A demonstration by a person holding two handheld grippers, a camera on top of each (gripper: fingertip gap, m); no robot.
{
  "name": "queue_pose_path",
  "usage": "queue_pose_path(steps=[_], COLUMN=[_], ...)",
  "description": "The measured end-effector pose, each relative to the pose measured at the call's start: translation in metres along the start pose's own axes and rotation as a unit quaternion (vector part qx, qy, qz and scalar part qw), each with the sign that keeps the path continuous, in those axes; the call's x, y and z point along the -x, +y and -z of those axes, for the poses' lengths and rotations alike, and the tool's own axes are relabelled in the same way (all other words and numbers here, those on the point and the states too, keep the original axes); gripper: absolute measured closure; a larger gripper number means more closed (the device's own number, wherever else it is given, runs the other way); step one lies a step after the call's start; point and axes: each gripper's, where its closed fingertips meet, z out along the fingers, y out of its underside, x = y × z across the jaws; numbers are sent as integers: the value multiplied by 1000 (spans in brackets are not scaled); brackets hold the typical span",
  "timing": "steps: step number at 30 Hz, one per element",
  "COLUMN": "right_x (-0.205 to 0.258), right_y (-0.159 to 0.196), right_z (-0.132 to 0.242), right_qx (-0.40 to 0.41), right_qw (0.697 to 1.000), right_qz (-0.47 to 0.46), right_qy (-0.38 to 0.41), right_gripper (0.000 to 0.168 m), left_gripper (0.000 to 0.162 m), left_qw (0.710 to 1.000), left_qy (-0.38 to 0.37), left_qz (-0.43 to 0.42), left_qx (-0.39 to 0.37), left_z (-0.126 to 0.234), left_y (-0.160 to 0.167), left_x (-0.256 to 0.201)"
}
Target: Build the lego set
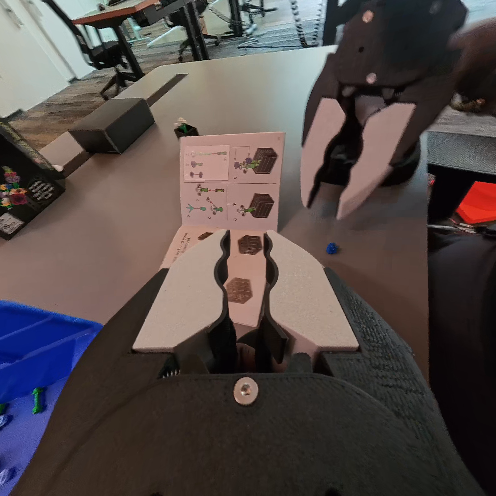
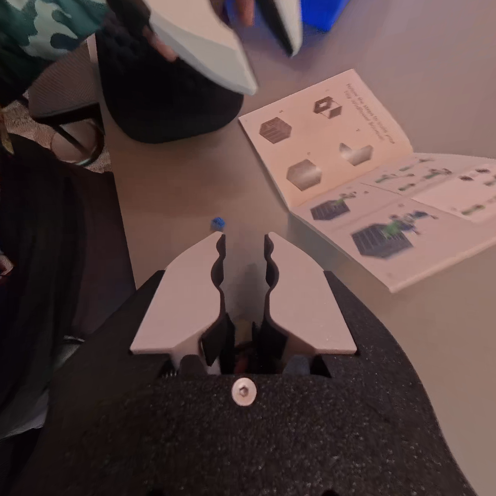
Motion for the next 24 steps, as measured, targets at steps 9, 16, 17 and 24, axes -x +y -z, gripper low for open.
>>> queue_pose_path(steps=[9, 16, 17, 24], right_x=[-8, -9, -9, -8], right_y=[42, 56, 56, 58], right_z=[55, 72, 73, 77], right_qx=[25, 34, 33, 27], right_qw=[1000, 999, 999, 999], right_qz=[-9, -3, -1, 8], right_qy=[13, 23, 24, 29], right_gripper=[141, 141, 141, 141], left_gripper=[139, 140, 140, 145], left_qw=[973, 927, 921, 888], left_qy=[175, 275, 290, 385], left_qz=[-94, -229, -240, -232], left_qx=[116, 108, 105, 93], left_z=[-17, -26, -27, -37], left_y=[31, 38, 38, 39], left_x=[-73, -88, -88, -87])
